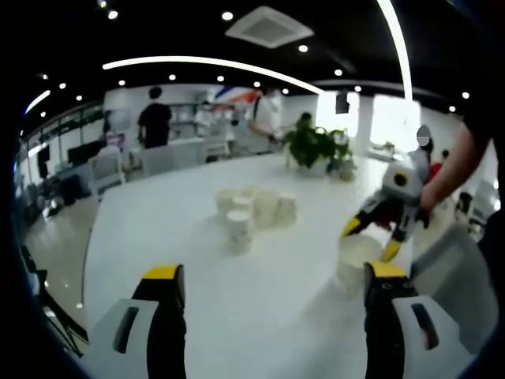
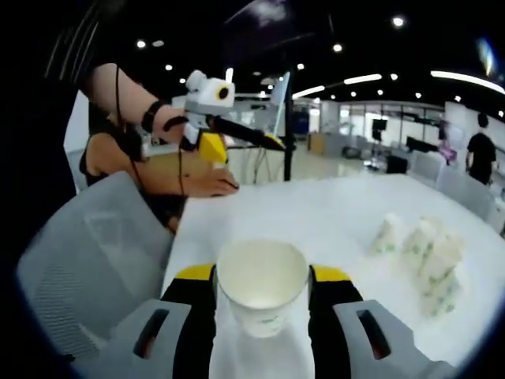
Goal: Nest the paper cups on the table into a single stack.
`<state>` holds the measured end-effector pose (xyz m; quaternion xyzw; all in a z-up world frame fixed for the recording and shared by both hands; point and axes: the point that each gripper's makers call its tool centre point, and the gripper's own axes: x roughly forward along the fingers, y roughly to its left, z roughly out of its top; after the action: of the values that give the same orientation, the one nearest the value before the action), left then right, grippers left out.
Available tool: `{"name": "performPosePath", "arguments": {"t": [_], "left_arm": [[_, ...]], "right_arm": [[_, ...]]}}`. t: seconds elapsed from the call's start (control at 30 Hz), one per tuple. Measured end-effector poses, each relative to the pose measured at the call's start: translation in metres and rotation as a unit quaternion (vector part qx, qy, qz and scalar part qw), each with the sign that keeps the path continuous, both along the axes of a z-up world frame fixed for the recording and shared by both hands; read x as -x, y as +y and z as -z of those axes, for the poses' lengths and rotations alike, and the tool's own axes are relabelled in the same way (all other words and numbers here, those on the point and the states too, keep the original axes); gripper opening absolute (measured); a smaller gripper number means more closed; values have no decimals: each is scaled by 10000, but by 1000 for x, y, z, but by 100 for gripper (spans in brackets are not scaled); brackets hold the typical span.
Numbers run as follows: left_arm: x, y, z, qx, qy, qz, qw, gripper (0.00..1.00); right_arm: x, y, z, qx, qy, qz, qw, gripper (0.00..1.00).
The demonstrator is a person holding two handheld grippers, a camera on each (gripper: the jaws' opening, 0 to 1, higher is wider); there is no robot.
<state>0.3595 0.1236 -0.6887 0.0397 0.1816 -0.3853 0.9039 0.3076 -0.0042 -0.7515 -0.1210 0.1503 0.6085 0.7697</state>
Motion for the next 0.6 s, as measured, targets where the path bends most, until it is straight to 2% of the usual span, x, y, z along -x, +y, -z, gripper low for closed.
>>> {"name": "performPosePath", "arguments": {"t": [0.6], "left_arm": [[3, 2, 1, -72, 22, 7, 10000, 94]], "right_arm": [[3, 4, 15, 48, 46, -51, 10000, 42]]}}
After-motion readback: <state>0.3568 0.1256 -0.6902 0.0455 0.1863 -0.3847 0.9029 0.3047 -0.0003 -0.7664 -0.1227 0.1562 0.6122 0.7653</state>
